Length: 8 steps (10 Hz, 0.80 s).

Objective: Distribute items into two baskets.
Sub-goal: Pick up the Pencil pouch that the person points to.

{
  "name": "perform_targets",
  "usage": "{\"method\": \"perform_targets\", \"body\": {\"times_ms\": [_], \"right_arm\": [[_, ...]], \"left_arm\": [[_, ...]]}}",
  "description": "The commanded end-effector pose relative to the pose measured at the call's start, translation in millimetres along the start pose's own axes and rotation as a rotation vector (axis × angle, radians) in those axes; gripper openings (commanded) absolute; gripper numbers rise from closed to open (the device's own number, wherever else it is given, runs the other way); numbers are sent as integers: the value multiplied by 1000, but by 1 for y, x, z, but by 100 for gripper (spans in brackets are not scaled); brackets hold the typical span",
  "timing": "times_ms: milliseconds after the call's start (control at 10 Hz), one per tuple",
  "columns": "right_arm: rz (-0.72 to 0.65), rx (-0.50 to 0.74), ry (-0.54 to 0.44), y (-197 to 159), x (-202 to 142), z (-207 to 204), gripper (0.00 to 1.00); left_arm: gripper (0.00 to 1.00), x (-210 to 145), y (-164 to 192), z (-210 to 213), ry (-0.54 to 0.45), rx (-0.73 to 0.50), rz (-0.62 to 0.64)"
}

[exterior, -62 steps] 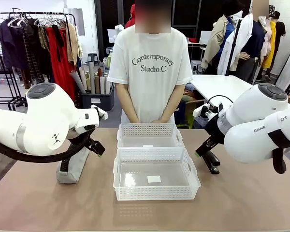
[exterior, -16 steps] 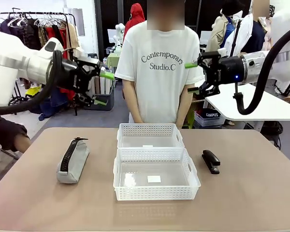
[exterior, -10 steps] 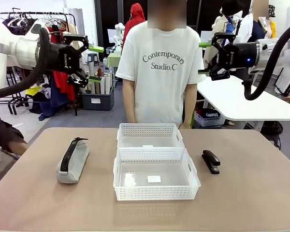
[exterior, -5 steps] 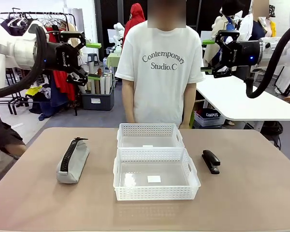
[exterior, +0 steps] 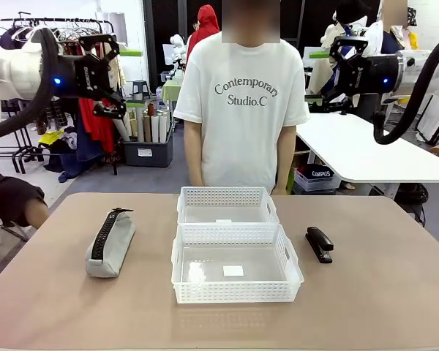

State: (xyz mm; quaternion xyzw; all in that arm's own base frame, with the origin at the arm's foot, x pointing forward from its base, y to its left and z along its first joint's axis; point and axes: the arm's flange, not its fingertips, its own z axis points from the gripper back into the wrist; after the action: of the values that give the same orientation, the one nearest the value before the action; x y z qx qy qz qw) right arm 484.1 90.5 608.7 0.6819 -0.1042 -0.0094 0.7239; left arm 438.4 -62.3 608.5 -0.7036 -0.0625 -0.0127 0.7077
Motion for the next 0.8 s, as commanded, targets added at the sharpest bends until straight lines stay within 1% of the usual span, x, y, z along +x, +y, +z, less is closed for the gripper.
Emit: {"method": "perform_targets", "body": {"times_ms": [0,300,600,700], "right_arm": [[-112,64,29,28,5,13,100],[-178,54,16,47,24,25,100],[-196,27,30,39,38,28,100],[-187,13,32,32,39,25,100]], "left_arm": [[100,-3,-17,2,-60,-25,55],[100,1,-17,0,-34,18,97],[100,2,-18,0,-37,9,87],[100,-1,-11,0,-34,7,83]]}}
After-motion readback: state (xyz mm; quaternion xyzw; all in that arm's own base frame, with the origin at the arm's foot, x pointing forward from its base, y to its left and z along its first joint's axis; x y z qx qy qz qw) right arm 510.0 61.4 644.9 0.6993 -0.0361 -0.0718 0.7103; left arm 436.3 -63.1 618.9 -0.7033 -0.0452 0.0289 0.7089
